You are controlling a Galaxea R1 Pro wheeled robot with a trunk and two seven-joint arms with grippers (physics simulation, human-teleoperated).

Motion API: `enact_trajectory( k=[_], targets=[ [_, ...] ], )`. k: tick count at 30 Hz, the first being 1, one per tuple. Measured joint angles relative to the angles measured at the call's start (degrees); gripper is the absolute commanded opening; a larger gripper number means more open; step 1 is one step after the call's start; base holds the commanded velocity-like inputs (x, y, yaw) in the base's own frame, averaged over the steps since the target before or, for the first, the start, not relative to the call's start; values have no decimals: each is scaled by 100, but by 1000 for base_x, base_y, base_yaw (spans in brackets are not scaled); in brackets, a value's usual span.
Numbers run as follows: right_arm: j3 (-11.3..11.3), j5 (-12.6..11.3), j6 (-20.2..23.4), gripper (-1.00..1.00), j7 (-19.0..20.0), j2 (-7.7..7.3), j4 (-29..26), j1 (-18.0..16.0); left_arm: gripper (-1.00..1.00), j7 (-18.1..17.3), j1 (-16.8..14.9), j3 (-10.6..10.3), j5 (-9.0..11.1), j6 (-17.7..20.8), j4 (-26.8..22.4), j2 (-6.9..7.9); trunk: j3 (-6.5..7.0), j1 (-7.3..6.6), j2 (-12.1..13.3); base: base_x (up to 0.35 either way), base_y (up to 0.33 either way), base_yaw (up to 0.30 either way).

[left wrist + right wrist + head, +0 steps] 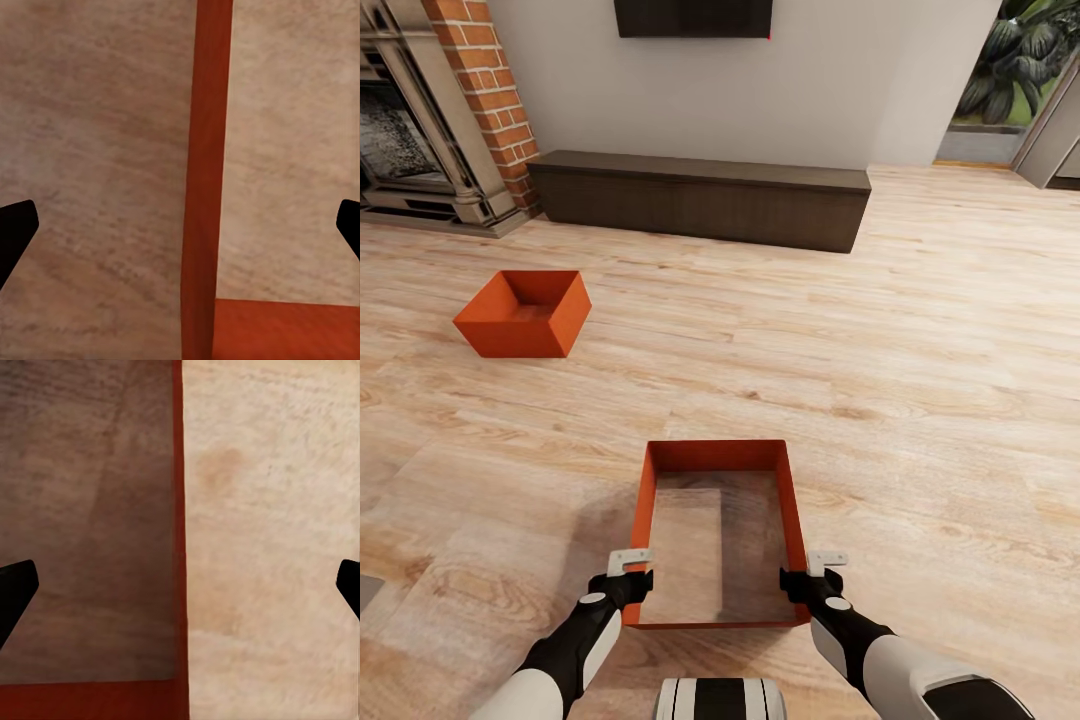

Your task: Move the two storage containers from the living room to the garage. In the garage, place one container on the floor and stack the other container on top of it (either order is fine).

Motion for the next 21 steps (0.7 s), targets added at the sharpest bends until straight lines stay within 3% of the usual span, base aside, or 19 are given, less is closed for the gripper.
enact_trajectory(
  k=[13,14,15,21],
  targets=[
    [-4,46,-4,100,7,1,-1,0,100,2,0,16,43,0,-2,-5,0,1,0,0,0,0],
    [0,45,-4,-100,5,1,0,-1,100,2,0,17,48,0,0,-3,0,1,0,0,0,0],
    [-2,43,-7,-100,1,3,0,-1,-100,2,0,22,56,0,1,-2,0,1,0,0,0,0],
    [47,68,-7,-100,-31,11,-1,-1,-100,-23,2,1,141,-3,0,-29,0,4,0,0,0,0]
  ],
)
